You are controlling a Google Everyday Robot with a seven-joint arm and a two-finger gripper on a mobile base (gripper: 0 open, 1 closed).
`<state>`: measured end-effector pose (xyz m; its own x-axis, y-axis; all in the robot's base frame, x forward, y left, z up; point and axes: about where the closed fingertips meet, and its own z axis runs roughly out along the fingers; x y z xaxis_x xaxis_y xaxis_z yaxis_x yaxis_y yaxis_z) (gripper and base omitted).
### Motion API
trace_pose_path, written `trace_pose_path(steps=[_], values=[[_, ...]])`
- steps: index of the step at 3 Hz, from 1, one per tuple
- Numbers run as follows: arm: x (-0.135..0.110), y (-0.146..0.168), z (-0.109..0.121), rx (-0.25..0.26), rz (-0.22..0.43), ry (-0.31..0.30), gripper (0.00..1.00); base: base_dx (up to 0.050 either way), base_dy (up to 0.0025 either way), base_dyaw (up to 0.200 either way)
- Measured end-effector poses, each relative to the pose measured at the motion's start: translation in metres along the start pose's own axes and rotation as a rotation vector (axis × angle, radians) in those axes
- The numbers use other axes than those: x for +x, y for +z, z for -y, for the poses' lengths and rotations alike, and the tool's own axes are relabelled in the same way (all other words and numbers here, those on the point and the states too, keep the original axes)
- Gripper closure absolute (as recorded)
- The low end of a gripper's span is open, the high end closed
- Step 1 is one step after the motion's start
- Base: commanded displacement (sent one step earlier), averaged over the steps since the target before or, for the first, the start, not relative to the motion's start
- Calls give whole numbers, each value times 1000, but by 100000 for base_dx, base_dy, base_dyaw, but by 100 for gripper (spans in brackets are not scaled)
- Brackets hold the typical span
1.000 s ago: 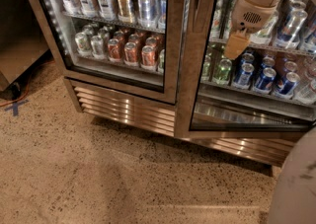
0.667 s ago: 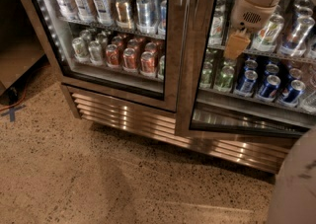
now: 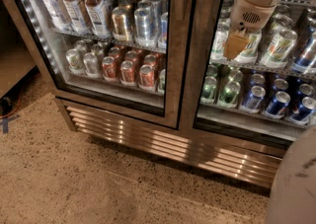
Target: Close right fridge door
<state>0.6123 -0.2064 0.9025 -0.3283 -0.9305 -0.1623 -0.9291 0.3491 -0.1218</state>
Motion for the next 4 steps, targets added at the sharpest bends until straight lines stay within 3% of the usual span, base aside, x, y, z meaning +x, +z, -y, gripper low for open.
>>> trace_pose_path(steps=[1,2,4], values=[[0,0,0,0,0,0,100,4748,1,-19],[0,0,0,2,0,0,100,0,0,0],[-1,-1,-17,24,7,-3,58,0,0,0]])
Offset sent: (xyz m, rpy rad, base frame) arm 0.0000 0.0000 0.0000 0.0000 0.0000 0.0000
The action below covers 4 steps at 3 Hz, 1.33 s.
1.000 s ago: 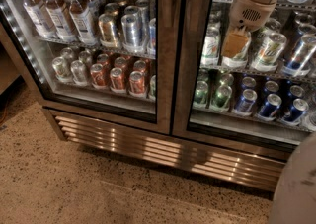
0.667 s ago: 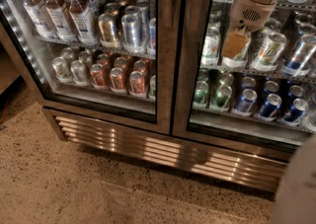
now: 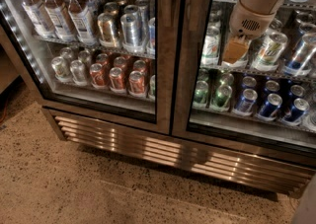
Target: Close right fridge door
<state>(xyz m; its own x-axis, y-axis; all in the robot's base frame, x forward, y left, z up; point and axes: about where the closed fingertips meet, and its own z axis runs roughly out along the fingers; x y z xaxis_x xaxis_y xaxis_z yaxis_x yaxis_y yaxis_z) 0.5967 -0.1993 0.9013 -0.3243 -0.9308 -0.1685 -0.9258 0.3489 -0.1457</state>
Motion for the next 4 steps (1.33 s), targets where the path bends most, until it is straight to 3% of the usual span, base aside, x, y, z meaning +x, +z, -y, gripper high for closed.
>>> trace_pose_path(steps=[1,2,3,4], values=[[10,6,-21,-10,-5,0,35,0,0,0],[25,12,-58,-28,0,0,11,0,0,0],[40,18,-89,-53,-4,1,0,0,0,0],[58,31,-116,-93,-29,10,0,0,0,0]])
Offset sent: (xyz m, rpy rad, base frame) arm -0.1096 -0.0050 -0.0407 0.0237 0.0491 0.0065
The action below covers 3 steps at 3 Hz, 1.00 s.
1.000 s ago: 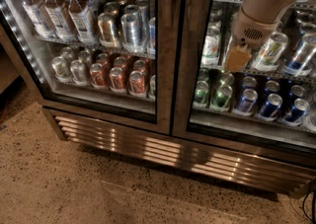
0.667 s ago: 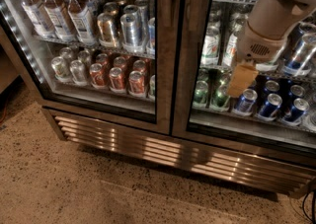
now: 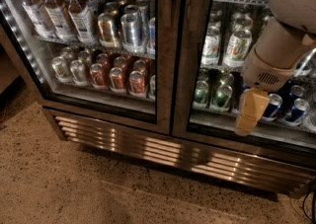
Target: Close right fridge door
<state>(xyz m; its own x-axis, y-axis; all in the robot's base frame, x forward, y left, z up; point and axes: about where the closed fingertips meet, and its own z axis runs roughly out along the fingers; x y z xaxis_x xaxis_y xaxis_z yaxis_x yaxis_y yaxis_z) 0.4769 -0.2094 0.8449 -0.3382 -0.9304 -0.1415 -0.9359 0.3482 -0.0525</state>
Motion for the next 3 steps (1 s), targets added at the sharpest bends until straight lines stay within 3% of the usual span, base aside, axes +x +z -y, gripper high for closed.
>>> trace_pose_path(steps=[1,3], values=[[0,0,0,0,0,0,0,-3551,1,-5],[0,0,0,0,0,0,0,-5001,2,-16]])
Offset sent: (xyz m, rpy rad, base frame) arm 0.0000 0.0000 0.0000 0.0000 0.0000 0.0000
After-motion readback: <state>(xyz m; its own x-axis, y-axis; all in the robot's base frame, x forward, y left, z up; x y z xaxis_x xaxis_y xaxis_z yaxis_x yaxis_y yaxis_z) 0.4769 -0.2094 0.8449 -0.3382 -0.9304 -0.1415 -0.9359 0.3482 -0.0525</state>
